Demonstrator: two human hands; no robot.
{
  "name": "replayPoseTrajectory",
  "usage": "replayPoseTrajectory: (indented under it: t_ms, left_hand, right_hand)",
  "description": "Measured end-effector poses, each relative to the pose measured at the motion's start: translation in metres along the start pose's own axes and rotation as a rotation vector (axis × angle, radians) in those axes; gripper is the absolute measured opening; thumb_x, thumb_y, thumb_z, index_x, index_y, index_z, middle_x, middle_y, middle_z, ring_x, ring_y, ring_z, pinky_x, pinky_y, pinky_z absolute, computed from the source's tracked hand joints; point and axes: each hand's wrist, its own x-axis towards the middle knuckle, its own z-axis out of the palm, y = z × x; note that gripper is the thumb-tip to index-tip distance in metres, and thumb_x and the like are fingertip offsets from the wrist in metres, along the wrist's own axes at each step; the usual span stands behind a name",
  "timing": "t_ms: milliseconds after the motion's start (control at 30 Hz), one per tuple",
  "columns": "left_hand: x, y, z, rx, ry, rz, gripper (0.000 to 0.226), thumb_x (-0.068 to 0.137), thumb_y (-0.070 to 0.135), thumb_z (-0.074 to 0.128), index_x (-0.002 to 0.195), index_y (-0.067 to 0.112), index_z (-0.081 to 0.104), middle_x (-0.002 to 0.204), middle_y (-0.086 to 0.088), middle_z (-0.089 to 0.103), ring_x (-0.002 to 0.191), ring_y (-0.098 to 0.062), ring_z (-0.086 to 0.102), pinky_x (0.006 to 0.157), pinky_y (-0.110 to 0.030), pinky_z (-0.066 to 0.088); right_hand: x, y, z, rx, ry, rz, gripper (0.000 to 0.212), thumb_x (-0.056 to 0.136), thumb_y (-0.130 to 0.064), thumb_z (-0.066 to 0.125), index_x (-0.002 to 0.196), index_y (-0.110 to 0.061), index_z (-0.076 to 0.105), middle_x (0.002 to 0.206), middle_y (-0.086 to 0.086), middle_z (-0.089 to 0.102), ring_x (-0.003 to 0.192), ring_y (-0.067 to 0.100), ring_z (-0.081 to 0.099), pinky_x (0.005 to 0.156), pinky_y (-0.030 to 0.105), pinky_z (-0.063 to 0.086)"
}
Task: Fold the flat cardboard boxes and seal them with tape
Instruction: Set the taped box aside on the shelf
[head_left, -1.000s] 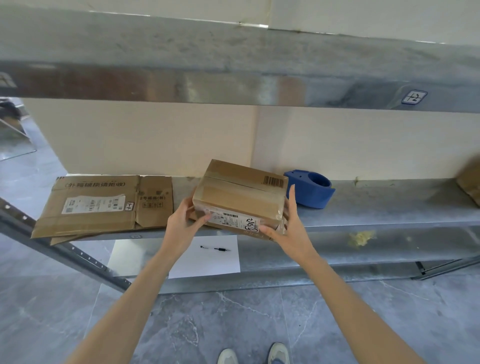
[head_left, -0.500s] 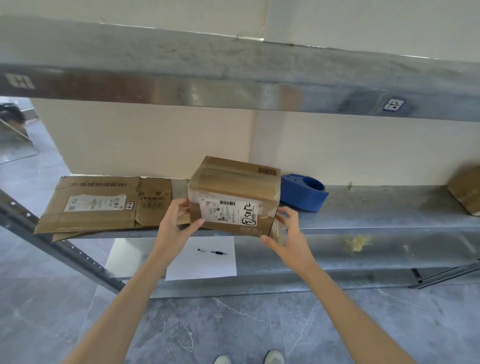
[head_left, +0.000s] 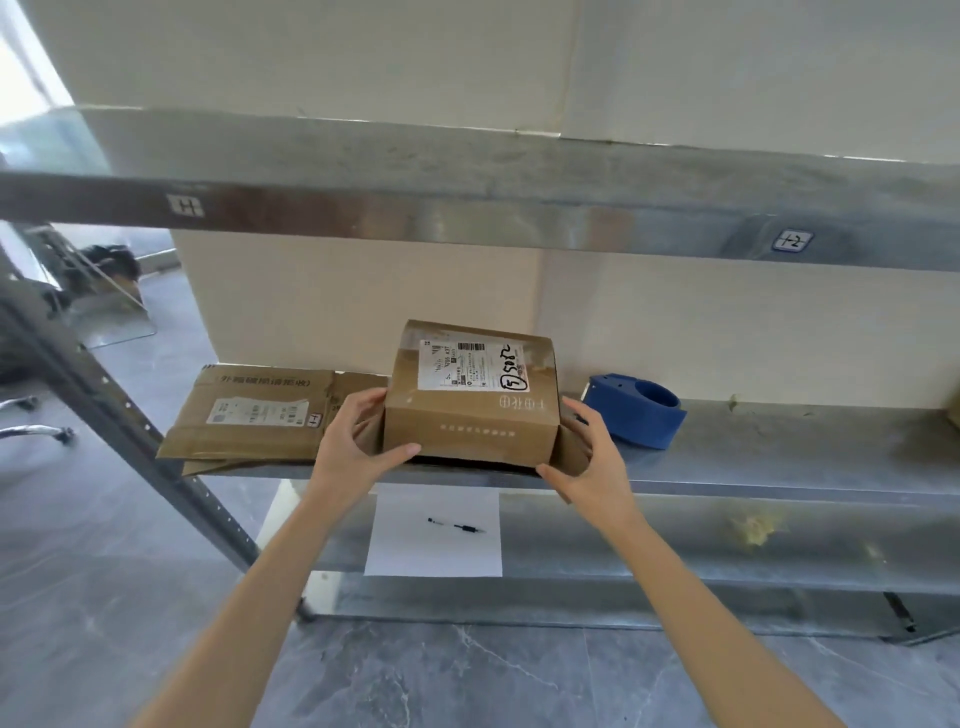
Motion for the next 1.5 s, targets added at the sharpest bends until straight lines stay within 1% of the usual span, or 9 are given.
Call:
replayPoseTrajectory:
  t_ms: [133, 267, 433, 500, 600, 900, 1133, 1333, 1500]
  left_hand:
    - [-0.004, 0.008, 0.003, 0.094, 0.129, 0.005, 0.072, 0.068, 0.015, 0.090, 0.126, 0.034, 0.053, 0.122, 0.024, 0.057, 0.115, 0.018, 0.047, 0.098, -0.021, 0.041]
    - [-0.004, 0.013, 0.006, 0.081, 0.155, -0.086, 0.086, 0.076, 0.021, 0.086, 0.148, 0.013, 0.040, 0.145, -0.005, 0.051, 0.138, -0.021, 0.043, 0.114, -0.046, 0.037]
    - [-0.010, 0.024, 0.021, -0.037, 0.187, -0.056, 0.069, 0.084, 0.024, 0.078, 0.144, 0.014, 0.044, 0.138, -0.002, 0.056, 0.131, -0.020, 0.049, 0.111, -0.045, 0.040]
    - [-0.012, 0.030, 0.029, -0.051, 0.217, -0.071, 0.065, 0.084, 0.024, 0.078, 0.141, 0.017, 0.047, 0.135, 0.010, 0.058, 0.129, -0.008, 0.050, 0.109, -0.033, 0.043]
    - [-0.018, 0.046, 0.043, -0.065, 0.221, -0.043, 0.053, 0.084, 0.014, 0.077, 0.122, 0.040, 0.051, 0.104, 0.040, 0.061, 0.101, 0.022, 0.053, 0.081, -0.007, 0.045]
    - [-0.051, 0.100, 0.126, -0.009, -0.022, 0.024, 0.078, 0.080, 0.005, 0.078, 0.143, 0.030, 0.039, 0.127, 0.018, 0.055, 0.120, -0.004, 0.050, 0.102, -0.027, 0.040]
    - [-0.082, 0.145, 0.238, -0.071, -0.183, 0.166, 0.102, 0.079, -0.005, 0.076, 0.138, 0.054, 0.018, 0.143, 0.019, 0.039, 0.125, 0.012, 0.042, 0.093, -0.004, 0.041]
    - [-0.091, 0.175, 0.331, -0.085, -0.342, 0.220, 0.101, 0.078, -0.007, 0.076, 0.143, 0.044, 0.017, 0.146, 0.020, 0.031, 0.129, 0.017, 0.035, 0.096, -0.003, 0.038]
    - [-0.084, 0.195, 0.397, -0.061, -0.454, 0.242, 0.104, 0.080, -0.004, 0.077, 0.146, 0.043, 0.013, 0.148, 0.026, 0.029, 0.138, 0.005, 0.032, 0.112, -0.018, 0.033]
  right_hand:
    - [0.007, -0.009, 0.001, -0.055, 0.097, -0.063, 0.076, 0.072, 0.000, 0.083, 0.132, -0.032, 0.048, 0.116, -0.031, 0.051, 0.107, -0.009, 0.049, 0.096, 0.030, 0.047]
    - [0.010, -0.013, -0.004, -0.085, 0.143, -0.067, 0.068, 0.074, -0.008, 0.084, 0.130, -0.029, 0.050, 0.114, -0.026, 0.053, 0.108, 0.000, 0.048, 0.085, 0.009, 0.037]
    - [0.009, -0.019, -0.017, -0.047, 0.185, -0.067, 0.051, 0.082, -0.015, 0.080, 0.123, -0.031, 0.054, 0.108, -0.033, 0.053, 0.100, -0.021, 0.048, 0.080, 0.001, 0.036]
    - [0.008, -0.020, -0.025, -0.027, 0.189, -0.065, 0.040, 0.087, -0.020, 0.075, 0.121, -0.029, 0.057, 0.106, -0.033, 0.055, 0.098, -0.023, 0.048, 0.079, 0.003, 0.037]
    - [0.004, -0.020, -0.041, 0.024, 0.204, -0.070, 0.027, 0.091, -0.026, 0.070, 0.117, -0.028, 0.062, 0.108, -0.026, 0.062, 0.101, -0.016, 0.053, 0.082, 0.007, 0.040]
    - [-0.016, -0.010, -0.140, 0.097, 0.347, 0.051, 0.048, 0.085, -0.041, 0.074, 0.121, -0.019, 0.051, 0.114, -0.003, 0.064, 0.104, 0.015, 0.061, 0.092, 0.033, 0.052]
    - [-0.047, 0.017, -0.255, 0.068, 0.308, 0.037, 0.045, 0.085, -0.025, 0.078, 0.116, -0.030, 0.046, 0.117, -0.002, 0.064, 0.107, 0.011, 0.063, 0.092, 0.036, 0.056]
    - [-0.067, 0.035, -0.346, -0.093, 0.516, 0.092, 0.052, 0.075, -0.058, 0.076, 0.112, -0.038, 0.044, 0.114, -0.007, 0.065, 0.111, 0.015, 0.060, 0.089, 0.033, 0.049]
    - [-0.065, 0.057, -0.404, -0.156, 0.750, 0.153, 0.057, 0.073, -0.072, 0.068, 0.108, -0.030, 0.053, 0.100, -0.008, 0.066, 0.100, 0.016, 0.062, 0.088, 0.038, 0.051]
